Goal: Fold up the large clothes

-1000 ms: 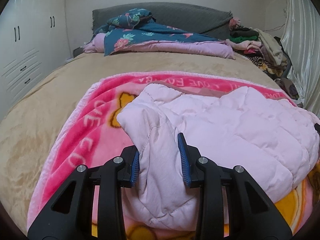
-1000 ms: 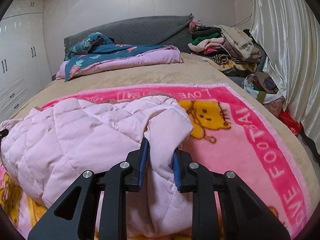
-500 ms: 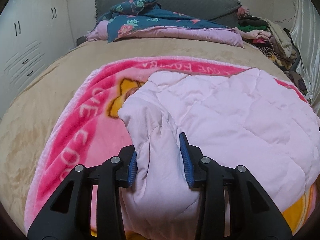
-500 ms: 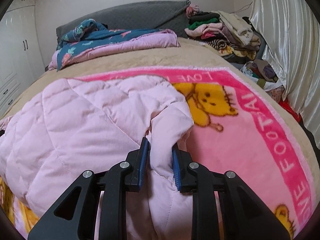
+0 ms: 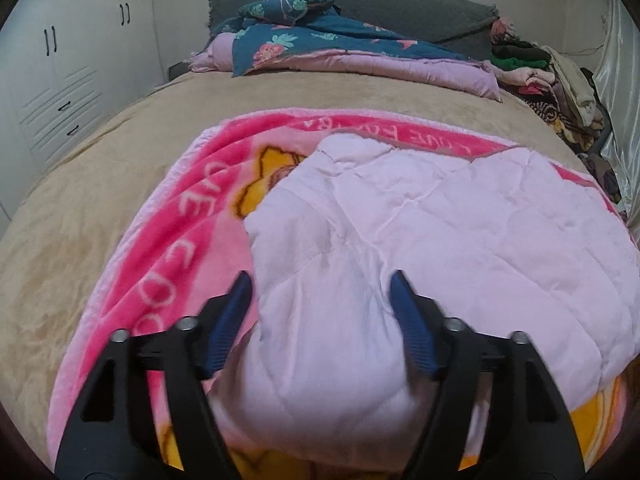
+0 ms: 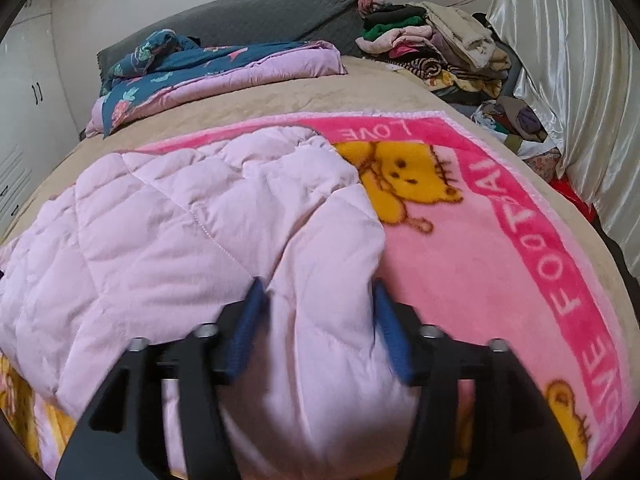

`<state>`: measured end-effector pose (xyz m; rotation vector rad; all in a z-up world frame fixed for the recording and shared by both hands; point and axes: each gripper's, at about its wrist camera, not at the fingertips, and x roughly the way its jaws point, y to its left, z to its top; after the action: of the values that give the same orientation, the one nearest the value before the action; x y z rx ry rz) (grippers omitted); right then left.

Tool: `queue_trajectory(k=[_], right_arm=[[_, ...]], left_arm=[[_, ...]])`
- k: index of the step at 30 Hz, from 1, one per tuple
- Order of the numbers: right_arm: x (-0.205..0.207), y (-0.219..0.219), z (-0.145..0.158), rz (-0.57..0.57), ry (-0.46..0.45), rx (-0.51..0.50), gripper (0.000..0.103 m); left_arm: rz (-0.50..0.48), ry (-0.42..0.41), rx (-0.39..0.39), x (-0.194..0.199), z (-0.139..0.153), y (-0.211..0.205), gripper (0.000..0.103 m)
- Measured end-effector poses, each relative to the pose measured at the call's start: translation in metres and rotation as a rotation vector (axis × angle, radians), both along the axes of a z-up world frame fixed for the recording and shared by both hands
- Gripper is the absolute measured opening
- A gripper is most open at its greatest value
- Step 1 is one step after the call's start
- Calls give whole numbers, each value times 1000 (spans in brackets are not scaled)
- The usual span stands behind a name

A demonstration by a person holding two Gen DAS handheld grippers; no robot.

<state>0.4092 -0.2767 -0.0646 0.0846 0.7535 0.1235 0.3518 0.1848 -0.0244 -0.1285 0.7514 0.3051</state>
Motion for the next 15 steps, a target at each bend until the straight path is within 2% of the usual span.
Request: queue_trajectory(k=[2, 3, 4, 6, 7, 15], right_arm=[[-11, -7, 7, -2, -18, 35, 82], [-17, -10, 11, 0, -30, 47, 85], [-24, -12, 16, 1, -44, 61, 86], [-37, -18, 24, 9, -70, 91, 91], [-42, -20, 28, 10, -78, 96, 92], [-85, -32, 52, 41, -137, 161, 98]], left_arm=[[-2, -17, 5, -8, 7, -2, 72], [1, -21, 10, -10, 9, -3, 80], [1, -26, 14, -14, 13, -4, 84], [0, -45, 13, -22, 19, -5, 85], [0, -53, 13, -26, 23, -6, 90], [14, -78, -2, -52, 32, -12, 93]])
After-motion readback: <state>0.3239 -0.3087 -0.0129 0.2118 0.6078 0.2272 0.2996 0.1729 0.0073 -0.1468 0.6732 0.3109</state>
